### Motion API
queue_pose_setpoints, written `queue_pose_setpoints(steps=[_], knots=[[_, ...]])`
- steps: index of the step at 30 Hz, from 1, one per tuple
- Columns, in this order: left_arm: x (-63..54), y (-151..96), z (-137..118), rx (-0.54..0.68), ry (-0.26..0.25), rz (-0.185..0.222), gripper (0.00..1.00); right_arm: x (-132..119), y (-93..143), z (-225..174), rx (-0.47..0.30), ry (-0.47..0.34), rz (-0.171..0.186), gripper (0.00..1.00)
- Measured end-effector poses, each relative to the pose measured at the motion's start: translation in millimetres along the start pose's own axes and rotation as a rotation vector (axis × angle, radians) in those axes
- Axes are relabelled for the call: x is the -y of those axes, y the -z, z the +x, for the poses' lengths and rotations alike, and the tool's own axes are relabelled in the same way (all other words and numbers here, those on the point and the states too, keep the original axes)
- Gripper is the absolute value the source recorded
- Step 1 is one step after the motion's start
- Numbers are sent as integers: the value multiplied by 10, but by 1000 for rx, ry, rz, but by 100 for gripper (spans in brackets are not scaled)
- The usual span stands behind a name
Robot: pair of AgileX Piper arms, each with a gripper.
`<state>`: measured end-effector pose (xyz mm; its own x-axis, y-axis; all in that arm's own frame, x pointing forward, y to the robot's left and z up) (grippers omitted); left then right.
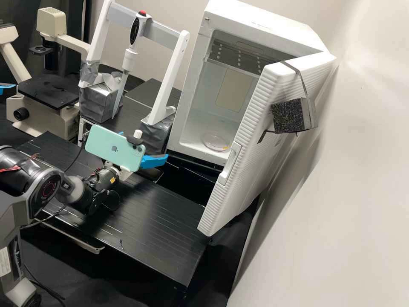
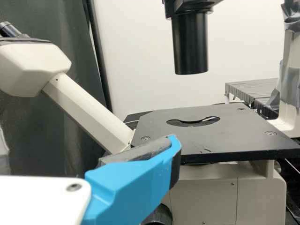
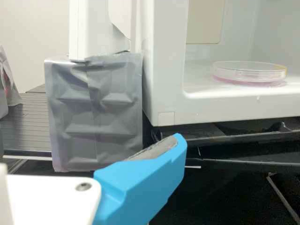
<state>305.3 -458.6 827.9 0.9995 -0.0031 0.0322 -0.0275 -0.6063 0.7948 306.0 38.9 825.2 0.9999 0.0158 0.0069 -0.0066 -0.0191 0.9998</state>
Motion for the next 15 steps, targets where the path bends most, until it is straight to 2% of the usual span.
queue_pose_setpoints(steps=[10, 15], knots=[[0, 0, 0, 0, 0, 0, 100, -10, -19, -11, 3, -7, 0, 100], [0, 0, 0, 0, 0, 0, 100, -156, -127, -231, 12, -19, 6, 100]])
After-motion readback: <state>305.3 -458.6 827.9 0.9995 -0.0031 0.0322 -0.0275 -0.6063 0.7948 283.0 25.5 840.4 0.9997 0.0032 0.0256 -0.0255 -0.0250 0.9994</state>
